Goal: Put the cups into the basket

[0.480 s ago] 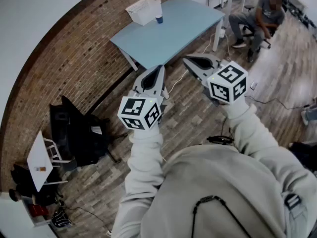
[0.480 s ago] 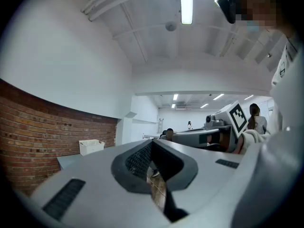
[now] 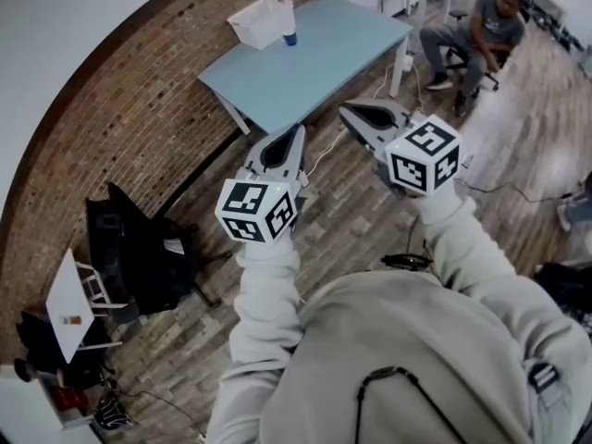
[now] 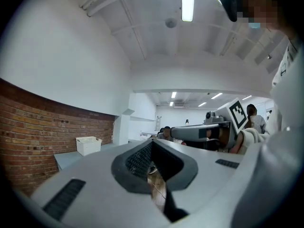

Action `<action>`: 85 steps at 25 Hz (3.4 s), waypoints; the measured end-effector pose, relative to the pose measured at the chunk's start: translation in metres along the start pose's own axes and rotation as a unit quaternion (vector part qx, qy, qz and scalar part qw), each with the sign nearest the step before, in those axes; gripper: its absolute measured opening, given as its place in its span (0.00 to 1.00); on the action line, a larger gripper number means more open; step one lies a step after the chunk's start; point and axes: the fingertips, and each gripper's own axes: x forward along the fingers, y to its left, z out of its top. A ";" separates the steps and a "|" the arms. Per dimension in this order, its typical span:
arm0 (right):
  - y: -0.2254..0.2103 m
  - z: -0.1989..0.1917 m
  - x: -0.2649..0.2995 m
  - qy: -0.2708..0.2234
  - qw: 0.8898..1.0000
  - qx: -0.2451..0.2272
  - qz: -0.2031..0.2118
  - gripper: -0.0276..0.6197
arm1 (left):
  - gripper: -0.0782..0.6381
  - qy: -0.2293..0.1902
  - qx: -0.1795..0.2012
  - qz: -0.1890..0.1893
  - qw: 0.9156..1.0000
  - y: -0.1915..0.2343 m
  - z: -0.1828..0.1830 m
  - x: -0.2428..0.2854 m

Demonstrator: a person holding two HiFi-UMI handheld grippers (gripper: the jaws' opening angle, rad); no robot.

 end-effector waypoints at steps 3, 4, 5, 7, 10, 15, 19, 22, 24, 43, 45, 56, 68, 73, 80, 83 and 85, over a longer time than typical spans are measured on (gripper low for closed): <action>0.001 -0.002 0.001 0.007 1.000 -0.003 -0.001 0.05 | 0.10 -0.013 -0.005 0.003 1.000 0.000 0.004 -0.001; 0.001 -0.004 0.001 0.010 1.000 -0.002 0.001 0.05 | 0.10 -0.016 -0.005 0.004 1.000 0.000 0.005 -0.001; 0.001 -0.006 0.000 0.013 1.000 -0.002 0.003 0.05 | 0.10 -0.018 -0.007 0.006 1.000 0.000 0.004 -0.001; 0.000 -0.011 -0.001 0.020 1.000 -0.003 0.005 0.05 | 0.10 -0.018 -0.010 0.007 1.000 0.001 0.002 -0.001; -0.002 -0.015 0.000 0.025 1.000 0.006 0.010 0.05 | 0.10 -0.017 -0.016 0.010 1.000 0.002 -0.001 0.000; -0.013 -0.011 -0.002 0.019 1.000 -0.008 -0.006 0.05 | 0.10 -0.011 -0.020 0.010 1.000 0.001 -0.003 0.012; -0.034 -0.010 -0.007 0.014 1.000 -0.006 -0.010 0.05 | 0.10 -0.006 -0.025 0.011 1.000 -0.001 -0.009 0.027; -0.047 -0.013 -0.014 0.011 1.000 0.008 -0.005 0.05 | 0.10 -0.003 -0.022 0.011 1.000 -0.003 -0.012 0.039; -0.055 -0.014 -0.018 0.012 1.000 0.008 -0.003 0.05 | 0.10 0.002 -0.025 0.015 1.000 -0.003 -0.015 0.046; -0.137 -0.037 -0.063 0.009 0.999 0.050 -0.014 0.05 | 0.10 0.014 -0.015 0.007 1.000 -0.023 -0.019 0.103; -0.145 -0.039 -0.058 0.013 0.998 0.052 -0.016 0.05 | 0.10 0.008 -0.016 0.004 1.000 -0.016 -0.019 0.110; -0.183 -0.055 0.022 0.039 0.998 0.058 -0.002 0.05 | 0.10 0.008 -0.031 -0.003 0.999 0.063 -0.031 0.161; -0.224 -0.035 0.142 0.063 0.997 0.044 -0.003 0.05 | 0.10 0.002 -0.055 -0.003 0.998 0.188 -0.019 0.215; -0.246 -0.037 0.187 0.066 0.997 0.043 -0.011 0.05 | 0.10 0.010 -0.055 -0.015 0.998 0.231 -0.026 0.239; -0.277 -0.053 0.223 0.079 0.995 0.052 -0.029 0.05 | 0.10 0.022 -0.071 -0.029 0.997 0.270 -0.045 0.271; -0.294 -0.046 0.237 0.075 0.996 0.047 -0.032 0.05 | 0.10 0.016 -0.068 -0.028 0.997 0.288 -0.039 0.287; -0.307 -0.039 0.248 0.069 0.996 0.040 -0.034 0.05 | 0.10 0.011 -0.062 -0.028 0.998 0.297 -0.032 0.300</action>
